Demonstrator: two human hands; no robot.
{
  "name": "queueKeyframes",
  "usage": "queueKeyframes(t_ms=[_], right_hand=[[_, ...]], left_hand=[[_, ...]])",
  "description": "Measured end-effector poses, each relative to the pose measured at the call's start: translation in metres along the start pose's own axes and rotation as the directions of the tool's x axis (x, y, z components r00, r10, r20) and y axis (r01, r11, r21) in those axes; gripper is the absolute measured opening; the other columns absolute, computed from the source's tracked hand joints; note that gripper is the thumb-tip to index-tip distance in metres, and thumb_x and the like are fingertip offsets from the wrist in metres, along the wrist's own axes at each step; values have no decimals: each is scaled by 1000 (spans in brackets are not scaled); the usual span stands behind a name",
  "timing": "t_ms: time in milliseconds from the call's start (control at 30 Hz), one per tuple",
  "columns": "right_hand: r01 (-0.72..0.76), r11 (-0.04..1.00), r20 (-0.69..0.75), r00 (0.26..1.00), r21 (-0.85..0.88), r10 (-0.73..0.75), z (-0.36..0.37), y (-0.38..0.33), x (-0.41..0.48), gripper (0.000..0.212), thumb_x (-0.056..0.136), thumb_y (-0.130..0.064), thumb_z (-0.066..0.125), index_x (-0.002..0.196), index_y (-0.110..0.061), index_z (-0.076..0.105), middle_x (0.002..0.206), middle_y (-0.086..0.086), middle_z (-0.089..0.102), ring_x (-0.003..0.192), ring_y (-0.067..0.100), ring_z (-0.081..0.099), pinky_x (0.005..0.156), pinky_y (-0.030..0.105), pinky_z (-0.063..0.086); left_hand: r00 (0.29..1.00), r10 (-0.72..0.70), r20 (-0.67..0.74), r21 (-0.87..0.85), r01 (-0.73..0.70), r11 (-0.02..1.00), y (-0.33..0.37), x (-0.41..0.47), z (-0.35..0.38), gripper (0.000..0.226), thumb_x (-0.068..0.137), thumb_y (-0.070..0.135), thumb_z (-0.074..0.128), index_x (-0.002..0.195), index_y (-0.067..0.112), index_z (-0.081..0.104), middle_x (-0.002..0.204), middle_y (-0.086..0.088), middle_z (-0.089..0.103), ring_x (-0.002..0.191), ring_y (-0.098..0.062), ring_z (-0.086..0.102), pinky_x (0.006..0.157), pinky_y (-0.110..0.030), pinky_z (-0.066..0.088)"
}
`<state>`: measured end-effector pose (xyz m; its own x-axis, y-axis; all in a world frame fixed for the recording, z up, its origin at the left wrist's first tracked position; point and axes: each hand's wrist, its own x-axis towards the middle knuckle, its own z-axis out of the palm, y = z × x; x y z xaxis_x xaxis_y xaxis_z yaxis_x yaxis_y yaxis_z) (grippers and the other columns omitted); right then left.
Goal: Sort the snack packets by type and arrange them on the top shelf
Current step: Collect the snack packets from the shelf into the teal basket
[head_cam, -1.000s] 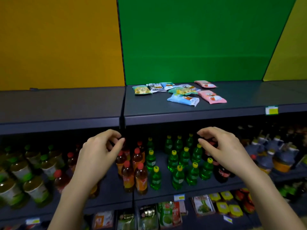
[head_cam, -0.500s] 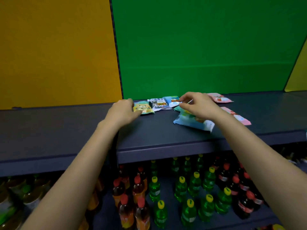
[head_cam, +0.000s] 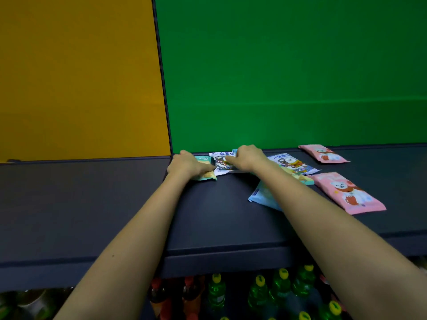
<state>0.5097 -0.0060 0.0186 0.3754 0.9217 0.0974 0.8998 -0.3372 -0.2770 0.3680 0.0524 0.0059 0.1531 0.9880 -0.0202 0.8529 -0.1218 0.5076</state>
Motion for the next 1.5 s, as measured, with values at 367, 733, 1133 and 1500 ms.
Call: queueKeyframes(t_ms=[367,733,1133,1500], right_hand=[[-52,998,159,986,42,44,6,-13,26,69,74,-60,64,117,-7,55,129,12,55,116,29,54,92,34,43],[27,778,142,979,627,-149,-17,-9,-19,25,88,-22,59,69,-13,47,70,10,61,51,16,52,47,22,39],[127,296,-32,951,947,-307,-16,26,-156,21,88,-24,60,106,-16,53,97,0,69,80,10,65,75,22,51],[10,221,146,721,975,-678,78,-106,-251,24,89,-21,60,110,-12,53,101,2,69,84,12,67,73,23,53]], left_hand=[[995,-28,98,-307,57,950,-15,15,-10,54,61,33,85,90,9,47,93,-4,58,92,-23,56,82,-32,47],[998,61,-30,-655,-66,753,-36,-28,-49,39,79,10,72,108,8,47,108,-13,65,86,-26,65,82,-40,53],[965,-116,-235,-793,-121,597,-116,-227,-75,30,81,18,68,108,18,54,91,-4,72,64,-9,71,52,-20,55],[647,-656,-388,-861,0,509,-255,-431,-56,35,77,11,69,109,12,53,94,-12,70,60,-11,69,52,-25,57]])
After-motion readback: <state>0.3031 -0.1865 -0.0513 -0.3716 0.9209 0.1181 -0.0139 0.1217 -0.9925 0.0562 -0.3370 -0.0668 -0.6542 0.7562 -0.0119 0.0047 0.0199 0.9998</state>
